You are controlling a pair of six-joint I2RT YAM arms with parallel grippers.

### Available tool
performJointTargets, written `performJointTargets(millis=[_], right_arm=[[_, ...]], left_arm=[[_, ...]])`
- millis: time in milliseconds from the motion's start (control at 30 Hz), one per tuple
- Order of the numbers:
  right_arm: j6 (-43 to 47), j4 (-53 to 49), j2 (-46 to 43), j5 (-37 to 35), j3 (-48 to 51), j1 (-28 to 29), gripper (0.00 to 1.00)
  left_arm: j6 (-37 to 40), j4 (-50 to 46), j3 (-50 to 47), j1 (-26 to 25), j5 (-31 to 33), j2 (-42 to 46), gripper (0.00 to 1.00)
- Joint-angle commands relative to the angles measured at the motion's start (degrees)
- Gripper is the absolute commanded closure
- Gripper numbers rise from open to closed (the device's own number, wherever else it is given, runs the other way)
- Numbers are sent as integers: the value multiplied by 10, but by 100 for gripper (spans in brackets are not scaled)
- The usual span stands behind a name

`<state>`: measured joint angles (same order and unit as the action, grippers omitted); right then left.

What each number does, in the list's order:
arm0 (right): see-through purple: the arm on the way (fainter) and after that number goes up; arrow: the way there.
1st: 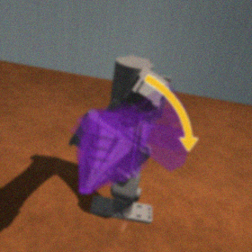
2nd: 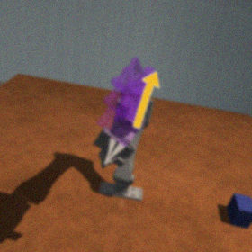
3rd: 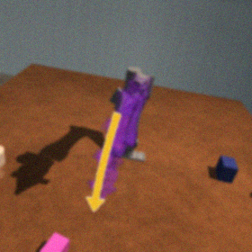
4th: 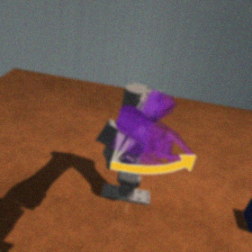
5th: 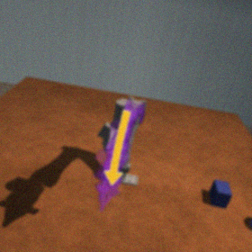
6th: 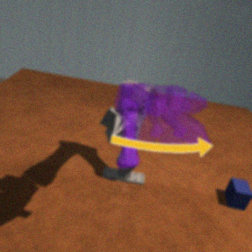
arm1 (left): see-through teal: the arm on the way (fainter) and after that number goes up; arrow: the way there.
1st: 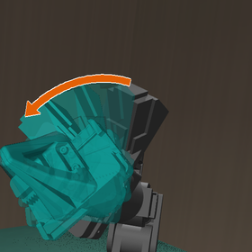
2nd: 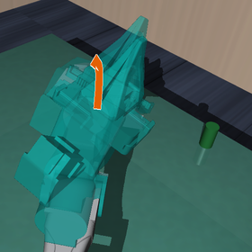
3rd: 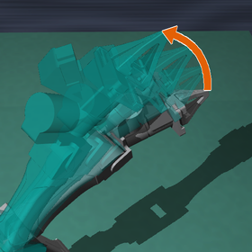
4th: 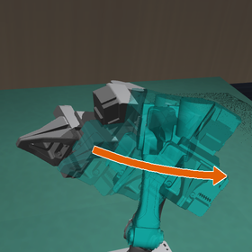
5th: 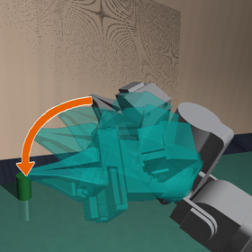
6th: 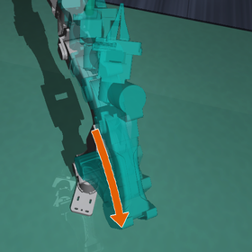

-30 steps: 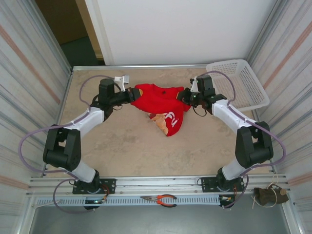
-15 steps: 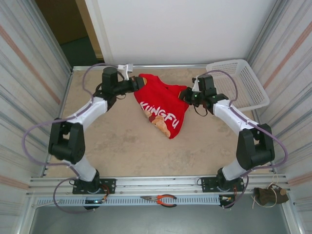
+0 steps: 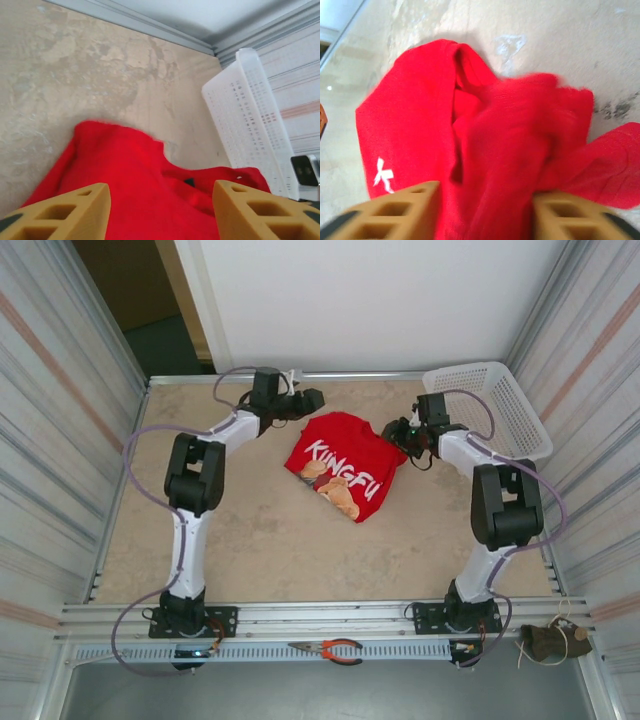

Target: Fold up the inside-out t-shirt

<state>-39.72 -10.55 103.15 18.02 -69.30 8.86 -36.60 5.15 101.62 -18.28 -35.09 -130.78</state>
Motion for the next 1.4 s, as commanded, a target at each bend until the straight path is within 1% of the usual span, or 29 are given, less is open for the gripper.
performJointTargets(millis=[0, 33, 167, 300, 367, 433, 500, 600, 700, 833, 1067, 1133, 1167, 1233, 1267, 1333, 1367], right_arm=[[10, -14, -27, -26, -15, -1, 42], [10, -24, -43, -35, -9, 0, 39], [7, -94, -111, -82, 30, 16, 32], [7, -172, -179, -134, 80, 66, 31], [-10, -176, -206, -133, 116, 93, 31], [-35, -166, -221, -126, 154, 124, 31], [-62, -140, -219, -115, 185, 154, 30], [-96, -106, -196, -114, 209, 197, 30], [-112, -97, -174, -122, 209, 227, 30], [-122, -89, -156, -129, 205, 252, 31], [-138, -73, -104, -125, 187, 262, 32], [-142, -67, -86, -123, 182, 262, 36], [-142, -64, -80, -121, 180, 262, 41], [-141, -66, -74, -121, 175, 261, 61], [-136, -67, -77, -120, 174, 260, 71], [-124, -73, -87, -113, 171, 256, 91], [-116, -77, -95, -105, 170, 254, 100]], left_arm=[[-4, -15, 29, 26, -3, 29, 33], [0, -14, 11, 33, -5, 46, 30], [6, -25, -99, 53, 0, 136, 29], [28, -98, -202, 54, 7, 216, 28], [45, -153, -231, 47, 24, 236, 28], [67, -221, -238, 38, 42, 239, 29], [87, -256, -244, 24, 66, 236, 29], [104, -282, -238, 7, 78, 211, 29], [110, -301, -226, -3, 86, 189, 29], [112, -306, -229, -10, 101, 178, 29], [113, -304, -230, -18, 117, 147, 30], [115, -301, -223, -18, 118, 132, 35], [119, -299, -218, -18, 119, 123, 42], [126, -292, -214, -18, 117, 114, 62], [130, -286, -214, -17, 117, 113, 73], [134, -279, -219, -13, 117, 120, 100], [132, -274, -227, -9, 111, 129, 100]])
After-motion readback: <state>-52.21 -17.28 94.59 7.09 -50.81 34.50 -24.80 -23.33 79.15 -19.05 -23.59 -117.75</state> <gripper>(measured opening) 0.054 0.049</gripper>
